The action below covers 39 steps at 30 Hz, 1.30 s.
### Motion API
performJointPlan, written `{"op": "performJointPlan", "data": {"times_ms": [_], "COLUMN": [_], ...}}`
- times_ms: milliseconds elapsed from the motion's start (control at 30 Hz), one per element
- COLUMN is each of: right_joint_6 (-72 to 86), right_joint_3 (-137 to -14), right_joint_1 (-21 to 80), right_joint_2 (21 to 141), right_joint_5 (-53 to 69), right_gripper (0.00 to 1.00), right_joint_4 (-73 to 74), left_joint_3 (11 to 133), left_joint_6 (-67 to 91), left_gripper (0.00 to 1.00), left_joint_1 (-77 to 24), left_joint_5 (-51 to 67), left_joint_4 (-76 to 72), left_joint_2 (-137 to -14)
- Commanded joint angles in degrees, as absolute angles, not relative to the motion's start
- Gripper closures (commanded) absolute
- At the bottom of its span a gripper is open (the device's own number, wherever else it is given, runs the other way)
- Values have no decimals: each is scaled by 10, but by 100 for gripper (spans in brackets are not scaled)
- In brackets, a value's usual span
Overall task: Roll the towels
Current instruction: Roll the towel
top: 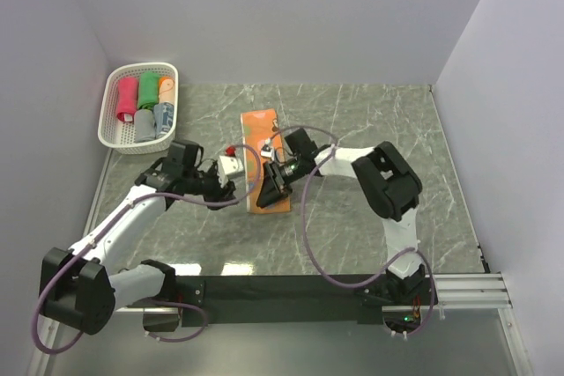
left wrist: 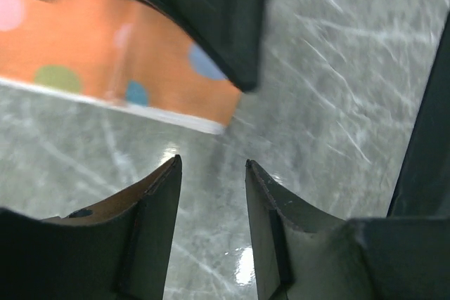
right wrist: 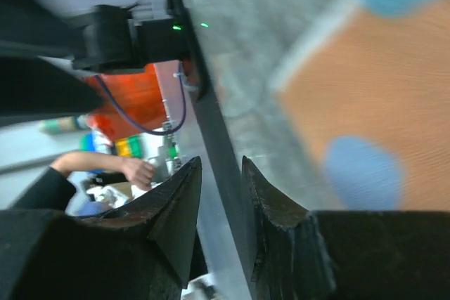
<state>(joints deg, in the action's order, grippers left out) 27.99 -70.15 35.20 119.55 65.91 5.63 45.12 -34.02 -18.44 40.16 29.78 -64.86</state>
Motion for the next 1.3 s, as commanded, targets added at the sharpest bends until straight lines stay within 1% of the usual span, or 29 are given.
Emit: {"op": "performJointPlan", "data": {"times_ms": [0,67,133,267,400,600,900,1000,1033,1100,1133,1167,1200,1233,1267], "right_joint_6": [206,189,156,127,110,110,117,120,122,118,114,106,104,100,97], "right_joint_3": [-747,-753,-776,-816,-846,-855,-820,-817,-820,-833,-839,-854,-862,-871,-888], "right_joint_1": [331,327,328,330,330,330,331,333,331,330,323,317,312,306,289], "right_joint_2": [1114,1118,1146,1204,1252,1292,1291,1291,1292,1285,1281,1271,1267,1262,1254], "right_joint_5": [645,627,617,609,584,567,574,580,578,577,575,575,575,573,573], "right_gripper": [63,64,67,70,71,71,72,71,69,65,61,58,54,46,42], "right_joint_4": [142,162,204,237,250,249,230,229,232,243,250,264,272,280,288], "left_joint_3": [425,406,395,386,388,390,377,388,395,423,431,445,448,453,458], "left_joint_6": [-424,-435,-437,-431,-441,-465,-499,-500,-493,-489,-484,-482,-470,-467,-461], "left_gripper": [53,53,53,50,48,47,47,52,60,70,77,80,85,87,88], "left_joint_1": [-229,-273,-305,-374,-404,-434,-440,-440,-440,-439,-439,-437,-436,-435,-435], "left_joint_5": [396,375,331,261,236,195,135,139,147,175,213,231,245,273,284], "left_joint_4": [302,280,228,153,110,66,27,40,72,117,164,183,197,213,239], "left_joint_2": [-641,-644,-654,-696,-738,-808,-875,-896,-903,-902,-896,-891,-883,-880,-879]}}
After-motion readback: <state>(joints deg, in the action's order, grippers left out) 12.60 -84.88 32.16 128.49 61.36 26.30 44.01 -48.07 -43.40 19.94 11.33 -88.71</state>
